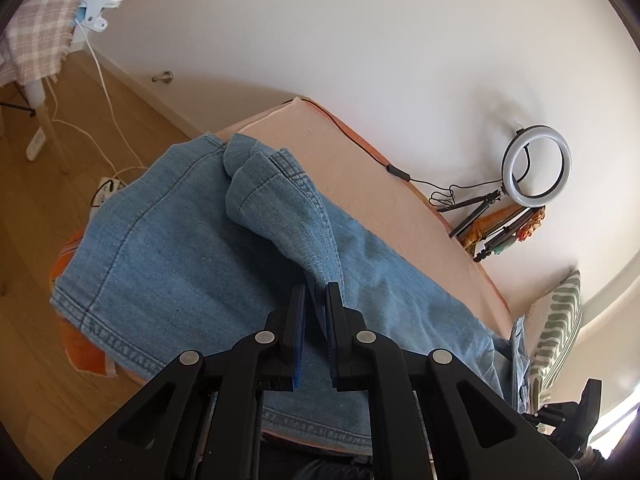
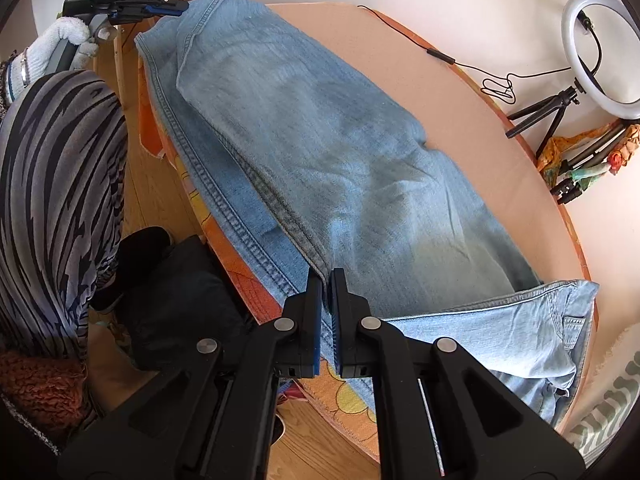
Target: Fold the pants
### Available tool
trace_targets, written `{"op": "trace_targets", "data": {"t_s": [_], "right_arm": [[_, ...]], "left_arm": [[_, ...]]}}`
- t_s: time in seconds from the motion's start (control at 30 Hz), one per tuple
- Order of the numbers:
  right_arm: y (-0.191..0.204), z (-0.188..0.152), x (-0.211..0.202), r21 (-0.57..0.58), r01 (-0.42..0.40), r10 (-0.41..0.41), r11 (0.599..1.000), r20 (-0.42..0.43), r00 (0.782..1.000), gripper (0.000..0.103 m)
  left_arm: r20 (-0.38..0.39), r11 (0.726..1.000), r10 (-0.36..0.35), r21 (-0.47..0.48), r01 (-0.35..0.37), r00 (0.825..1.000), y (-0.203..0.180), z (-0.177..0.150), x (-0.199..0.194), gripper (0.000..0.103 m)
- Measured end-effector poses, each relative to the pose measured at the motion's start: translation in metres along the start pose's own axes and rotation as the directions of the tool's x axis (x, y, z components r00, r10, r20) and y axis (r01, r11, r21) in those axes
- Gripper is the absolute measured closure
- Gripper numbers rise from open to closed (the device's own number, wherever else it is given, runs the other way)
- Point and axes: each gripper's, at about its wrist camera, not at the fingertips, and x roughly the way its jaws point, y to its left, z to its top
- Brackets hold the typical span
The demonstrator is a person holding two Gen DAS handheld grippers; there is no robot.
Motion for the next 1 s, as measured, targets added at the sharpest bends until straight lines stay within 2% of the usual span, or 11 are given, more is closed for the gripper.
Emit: {"op": "trace_targets", "data": {"t_s": [0.1, 0.17, 0.23, 0.3, 0.37, 0.47, 0.7, 0.77, 0.83, 0.9, 1.0], "right_arm": [[0.004, -0.002, 0.007, -0.004, -0.007, 0.007, 1.0, -0.021, 1.0, 0.098], [0.007, -0.004, 0.01, -0.006, -0.01, 0.01, 1.0, -0.031, 0.999, 0.098], [0.004, -0.003, 0.012, 0.001, -0.025, 0.025, 1.0, -0.038, 0.999, 0.098], [0.003, -0.002, 0.012, 0.014, -0.036, 0.037, 0.999, -0.034, 0.999, 0.097], [0.0, -0.001, 0.011, 0.036, -0.046, 0.047, 0.998, -0.027, 0.998, 0.096], [-0.001, 0.001, 0.009, 0.054, -0.056, 0.057, 0.997, -0.02, 0.998, 0.095], [-0.005, -0.002, 0.001, 0.069, -0.084, 0.084, 0.994, 0.011, 0.996, 0.09], [-0.008, -0.002, 0.0, 0.08, -0.1, 0.099, 0.992, 0.017, 0.995, 0.09], [-0.011, -0.002, 0.001, 0.084, -0.109, 0.108, 0.991, 0.017, 0.994, 0.09], [-0.012, -0.001, 0.003, 0.08, -0.113, 0.113, 0.99, 0.012, 0.994, 0.09], [-0.012, 0.001, 0.007, 0.081, -0.127, 0.128, 0.989, -0.003, 0.992, 0.09]], "left_arm": [[0.017, 1.0, 0.024, -0.001, -0.024, 1.0, 0.001, 0.006, -0.007, 0.093], [0.033, 0.999, 0.034, 0.014, -0.034, 0.999, -0.001, 0.012, -0.013, 0.079], [0.047, 0.998, 0.058, 0.023, -0.059, 0.997, -0.008, 0.019, -0.014, 0.053], [0.048, 0.992, 0.122, 0.033, -0.124, 0.991, -0.017, 0.026, -0.01, 0.039], [0.042, 0.973, 0.221, 0.065, -0.223, 0.974, -0.026, 0.032, 0.0, 0.038], [0.006, 0.95, 0.289, 0.118, -0.288, 0.957, -0.038, 0.039, 0.026, 0.033], [-0.001, 0.909, 0.411, 0.08, -0.41, 0.912, -0.025, 0.035, 0.072, 0.033], [-0.001, 0.926, 0.374, 0.05, -0.373, 0.928, -0.014, 0.035, 0.075, 0.037], [0.035, 0.949, 0.315, 0.017, -0.315, 0.949, -0.003, 0.033, 0.068, 0.065], [0.061, 0.969, 0.248, -0.011, -0.248, 0.967, 0.009, 0.031, 0.059, 0.083], [0.112, 0.98, 0.179, -0.103, -0.168, 0.977, 0.029, 0.026, 0.036, 0.086]]}}
